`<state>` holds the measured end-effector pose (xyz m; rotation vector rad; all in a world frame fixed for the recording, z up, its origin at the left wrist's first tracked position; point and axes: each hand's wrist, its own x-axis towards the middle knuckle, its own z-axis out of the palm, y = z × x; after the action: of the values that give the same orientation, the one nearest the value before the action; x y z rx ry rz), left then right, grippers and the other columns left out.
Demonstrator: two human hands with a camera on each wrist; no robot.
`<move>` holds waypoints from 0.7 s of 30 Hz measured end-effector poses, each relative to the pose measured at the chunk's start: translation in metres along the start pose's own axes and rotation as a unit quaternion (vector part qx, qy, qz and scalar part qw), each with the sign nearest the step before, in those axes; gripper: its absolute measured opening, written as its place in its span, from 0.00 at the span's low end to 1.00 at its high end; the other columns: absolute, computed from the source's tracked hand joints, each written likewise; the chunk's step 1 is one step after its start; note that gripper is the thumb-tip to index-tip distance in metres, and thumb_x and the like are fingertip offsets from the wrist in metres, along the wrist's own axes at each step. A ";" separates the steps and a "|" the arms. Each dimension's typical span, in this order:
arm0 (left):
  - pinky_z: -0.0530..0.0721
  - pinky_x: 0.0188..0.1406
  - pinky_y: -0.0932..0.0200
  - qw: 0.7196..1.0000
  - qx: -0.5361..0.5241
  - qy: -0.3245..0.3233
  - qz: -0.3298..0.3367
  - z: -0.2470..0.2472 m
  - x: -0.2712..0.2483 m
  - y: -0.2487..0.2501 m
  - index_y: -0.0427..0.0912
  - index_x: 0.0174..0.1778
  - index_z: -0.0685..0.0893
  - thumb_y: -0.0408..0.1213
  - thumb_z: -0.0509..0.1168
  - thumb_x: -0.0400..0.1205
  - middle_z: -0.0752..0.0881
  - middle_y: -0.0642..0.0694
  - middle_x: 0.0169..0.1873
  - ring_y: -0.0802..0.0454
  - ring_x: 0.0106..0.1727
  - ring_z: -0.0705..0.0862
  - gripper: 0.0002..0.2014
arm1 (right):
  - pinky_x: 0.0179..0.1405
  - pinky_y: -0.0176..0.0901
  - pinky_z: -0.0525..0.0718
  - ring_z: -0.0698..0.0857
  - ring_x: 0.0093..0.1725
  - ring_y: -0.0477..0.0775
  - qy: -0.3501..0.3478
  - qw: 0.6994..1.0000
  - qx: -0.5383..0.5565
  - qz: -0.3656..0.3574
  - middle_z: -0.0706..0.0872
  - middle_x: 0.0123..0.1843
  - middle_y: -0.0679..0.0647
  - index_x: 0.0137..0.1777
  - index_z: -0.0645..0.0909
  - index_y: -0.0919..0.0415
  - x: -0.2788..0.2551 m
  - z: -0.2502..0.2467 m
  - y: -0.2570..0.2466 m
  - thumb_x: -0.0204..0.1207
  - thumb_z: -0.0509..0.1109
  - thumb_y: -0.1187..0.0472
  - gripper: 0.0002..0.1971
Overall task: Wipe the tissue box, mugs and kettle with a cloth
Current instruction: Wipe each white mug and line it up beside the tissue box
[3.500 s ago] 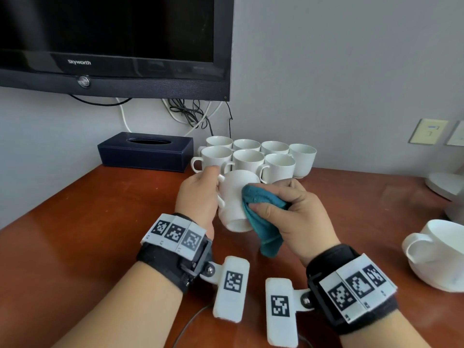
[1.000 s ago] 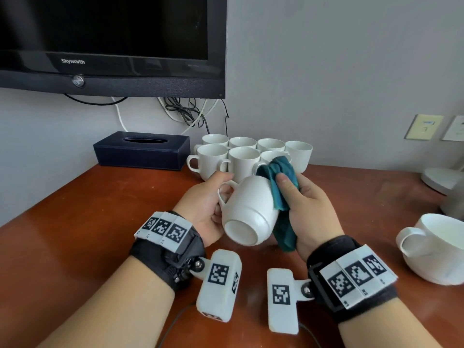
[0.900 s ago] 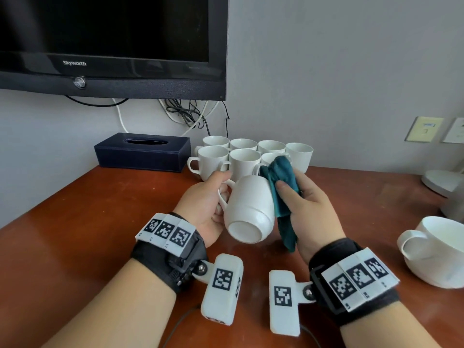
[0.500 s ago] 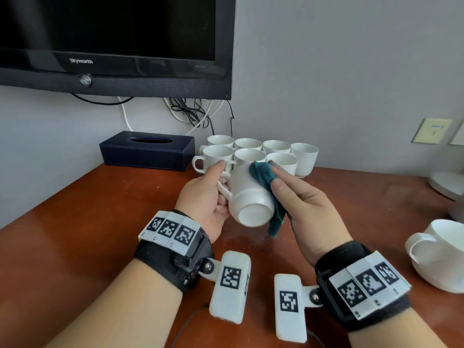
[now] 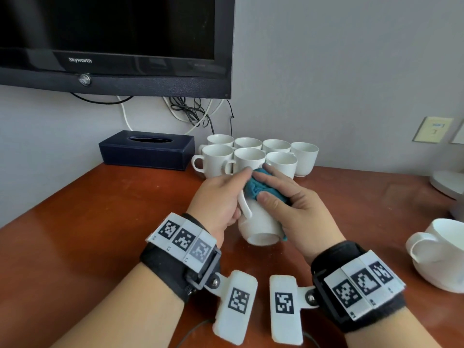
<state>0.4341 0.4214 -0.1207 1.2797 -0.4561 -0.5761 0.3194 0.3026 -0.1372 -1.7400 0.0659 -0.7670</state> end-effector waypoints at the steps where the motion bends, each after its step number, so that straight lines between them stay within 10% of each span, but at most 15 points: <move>1: 0.64 0.19 0.63 1.000 0.012 -0.002 0.002 0.002 -0.001 0.000 0.46 0.33 0.88 0.52 0.72 0.86 0.72 0.44 0.24 0.54 0.21 0.69 0.18 | 0.83 0.52 0.74 0.75 0.79 0.34 0.005 1.000 -0.007 0.007 0.78 0.81 0.37 0.65 0.90 0.35 0.001 -0.001 0.001 0.83 0.75 0.61 0.18; 11: 0.66 0.17 0.70 0.984 -0.138 0.096 -0.056 -0.010 0.009 0.003 0.43 0.41 0.86 0.49 0.72 0.86 0.80 0.50 0.25 0.61 0.21 0.73 0.14 | 0.90 0.53 0.62 0.66 0.86 0.37 -0.078 0.995 -0.064 -0.009 0.79 0.80 0.35 0.68 0.87 0.41 -0.001 0.003 -0.002 0.86 0.71 0.67 0.20; 21: 0.60 0.12 0.65 0.983 -0.163 0.062 -0.061 -0.013 0.005 0.004 0.45 0.38 0.80 0.49 0.69 0.87 0.73 0.50 0.26 0.58 0.18 0.65 0.15 | 0.76 0.64 0.81 0.86 0.71 0.59 0.073 0.996 0.059 0.015 0.91 0.67 0.49 0.74 0.85 0.51 0.001 0.002 -0.003 0.91 0.65 0.60 0.16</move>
<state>0.4464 0.4292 -0.1203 1.0264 -0.1705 -0.6399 0.3201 0.3048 -0.1344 -1.5678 0.1424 -0.8578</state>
